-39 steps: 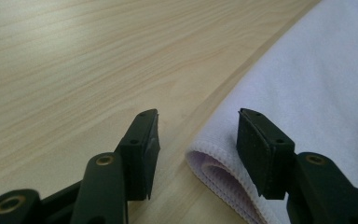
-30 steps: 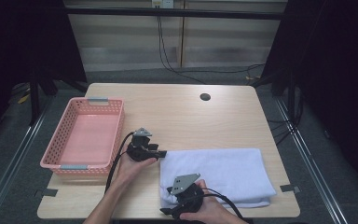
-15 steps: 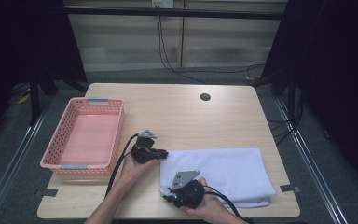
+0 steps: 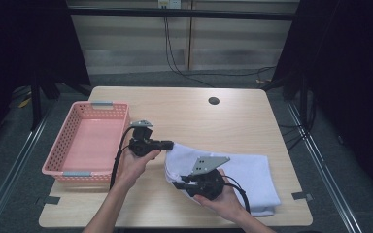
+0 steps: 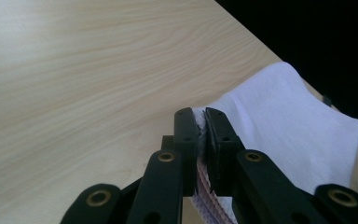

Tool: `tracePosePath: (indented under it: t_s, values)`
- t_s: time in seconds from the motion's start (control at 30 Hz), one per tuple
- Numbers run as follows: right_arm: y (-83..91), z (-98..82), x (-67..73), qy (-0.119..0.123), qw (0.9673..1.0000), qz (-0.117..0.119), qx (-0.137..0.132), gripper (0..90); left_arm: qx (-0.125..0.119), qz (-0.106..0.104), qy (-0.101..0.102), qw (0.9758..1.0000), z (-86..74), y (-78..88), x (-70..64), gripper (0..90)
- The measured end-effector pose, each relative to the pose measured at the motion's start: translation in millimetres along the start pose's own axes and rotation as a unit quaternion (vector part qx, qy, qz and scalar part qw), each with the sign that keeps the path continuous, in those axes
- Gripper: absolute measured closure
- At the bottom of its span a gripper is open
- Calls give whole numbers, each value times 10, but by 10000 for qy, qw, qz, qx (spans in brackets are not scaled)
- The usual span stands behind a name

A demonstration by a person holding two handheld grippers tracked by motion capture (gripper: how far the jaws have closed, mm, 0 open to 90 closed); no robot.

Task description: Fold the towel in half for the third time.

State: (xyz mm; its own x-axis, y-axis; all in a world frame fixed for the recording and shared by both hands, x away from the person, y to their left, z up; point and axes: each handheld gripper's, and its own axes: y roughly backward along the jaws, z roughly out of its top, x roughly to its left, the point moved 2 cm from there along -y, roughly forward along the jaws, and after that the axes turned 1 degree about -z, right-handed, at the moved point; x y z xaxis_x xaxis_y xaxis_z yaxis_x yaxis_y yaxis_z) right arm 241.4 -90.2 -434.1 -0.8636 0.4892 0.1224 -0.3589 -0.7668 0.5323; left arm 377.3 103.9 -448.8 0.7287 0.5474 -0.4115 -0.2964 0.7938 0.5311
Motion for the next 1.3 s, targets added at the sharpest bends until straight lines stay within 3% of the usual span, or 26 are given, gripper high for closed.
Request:
tracePosePath:
  t_s: [0.03,0.07,0.2,0.4,0.5,0.57,0.67,0.73,0.83,1.03,1.17,1.3]
  values:
    - [22,49,-8,-13,10000,18,-72,777,-47,-2,-83,10000,47,54,3,843]
    - [38,97,-18,-16,9999,26,-156,777,-146,-26,-42,9999,95,108,-2,843]
    - [101,316,14,-15,9990,128,-429,779,-332,118,-141,9993,288,328,-38,843]
    - [112,733,150,287,9954,356,-837,779,-691,265,-314,9968,558,697,-204,843]
    - [98,848,206,359,9939,332,-989,779,-587,442,-453,9963,594,695,-260,843]
    - [82,795,189,275,9941,355,-984,779,-575,364,-372,9970,567,613,-256,843]
    - [112,619,137,89,9948,246,-989,778,-402,297,-356,9981,477,334,-242,842]
    - [203,440,61,-93,9952,68,-968,778,-411,223,-301,9985,442,179,-253,841]
    - [384,198,-29,-250,9952,-175,-929,777,-303,115,-393,9987,430,-50,-324,838]
    - [622,-291,-106,-530,9954,-560,-571,766,121,19,-624,9980,385,-563,-549,830]
    - [698,-644,-148,-775,9931,-823,-296,748,439,-102,-611,9971,298,-927,-609,821]
    - [777,-906,-174,-1012,9907,-904,24,729,653,-287,-673,9952,213,-1174,-680,807]
